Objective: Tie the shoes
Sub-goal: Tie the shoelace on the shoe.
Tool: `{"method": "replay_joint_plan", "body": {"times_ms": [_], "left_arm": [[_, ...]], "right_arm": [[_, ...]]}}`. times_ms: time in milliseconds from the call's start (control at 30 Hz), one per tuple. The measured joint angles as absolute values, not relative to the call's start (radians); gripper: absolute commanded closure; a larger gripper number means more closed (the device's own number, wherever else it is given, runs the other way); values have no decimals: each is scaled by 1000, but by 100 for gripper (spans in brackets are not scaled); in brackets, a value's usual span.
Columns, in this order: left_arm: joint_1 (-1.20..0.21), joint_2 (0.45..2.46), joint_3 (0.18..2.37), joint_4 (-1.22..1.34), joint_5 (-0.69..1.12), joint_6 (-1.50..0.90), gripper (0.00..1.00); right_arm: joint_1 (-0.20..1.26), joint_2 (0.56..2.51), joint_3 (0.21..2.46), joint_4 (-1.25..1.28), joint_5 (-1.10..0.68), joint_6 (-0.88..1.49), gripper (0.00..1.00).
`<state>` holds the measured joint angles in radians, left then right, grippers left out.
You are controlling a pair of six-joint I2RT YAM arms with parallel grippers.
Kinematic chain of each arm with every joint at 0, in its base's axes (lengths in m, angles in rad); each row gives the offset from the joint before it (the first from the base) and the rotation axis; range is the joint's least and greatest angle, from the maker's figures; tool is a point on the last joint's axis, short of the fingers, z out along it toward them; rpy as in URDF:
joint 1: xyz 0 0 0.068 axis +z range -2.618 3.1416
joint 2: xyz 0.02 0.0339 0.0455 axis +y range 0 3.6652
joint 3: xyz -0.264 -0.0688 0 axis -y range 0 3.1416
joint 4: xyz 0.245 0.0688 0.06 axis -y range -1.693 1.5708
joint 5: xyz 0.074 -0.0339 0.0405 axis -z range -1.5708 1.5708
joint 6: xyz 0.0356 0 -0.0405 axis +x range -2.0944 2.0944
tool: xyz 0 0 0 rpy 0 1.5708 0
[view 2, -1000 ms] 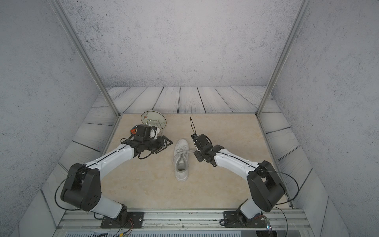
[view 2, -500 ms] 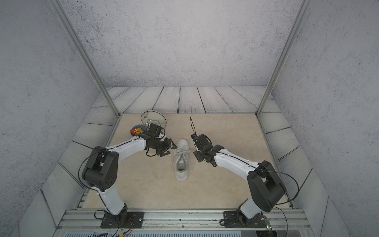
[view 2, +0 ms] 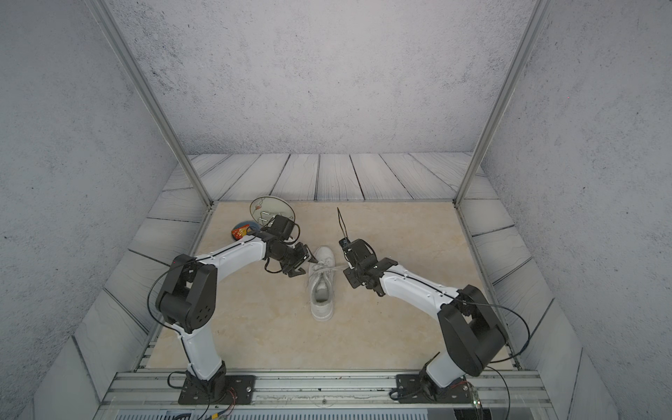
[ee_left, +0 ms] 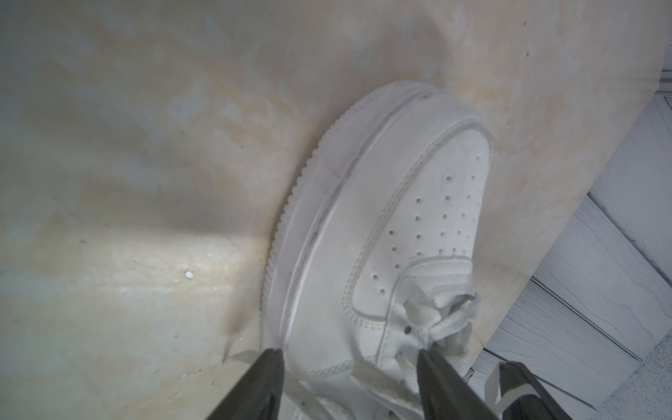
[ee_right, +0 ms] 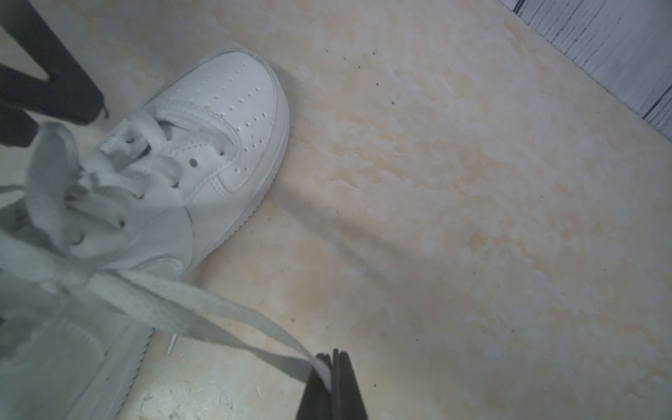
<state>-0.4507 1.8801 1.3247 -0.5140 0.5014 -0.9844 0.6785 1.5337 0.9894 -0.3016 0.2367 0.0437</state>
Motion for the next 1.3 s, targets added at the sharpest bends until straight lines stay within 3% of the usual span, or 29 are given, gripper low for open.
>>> {"method": "replay_joint_plan", "body": {"times_ms": [167, 600, 900, 1300], "left_arm": [[-468, 1891, 1358, -524, 501, -992, 46], [-481, 1898, 1369, -512, 485, -968, 99], [-481, 1732, 1340, -480, 352, -846, 100], [-485, 1674, 1198, -343, 388, -719, 100]], "right_arm": [[678, 1534, 989, -300, 236, 44, 100], [678, 1533, 988, -297, 236, 40, 100], [678, 1482, 988, -294, 196, 40, 100], [680, 1468, 990, -327, 278, 30, 100]]}}
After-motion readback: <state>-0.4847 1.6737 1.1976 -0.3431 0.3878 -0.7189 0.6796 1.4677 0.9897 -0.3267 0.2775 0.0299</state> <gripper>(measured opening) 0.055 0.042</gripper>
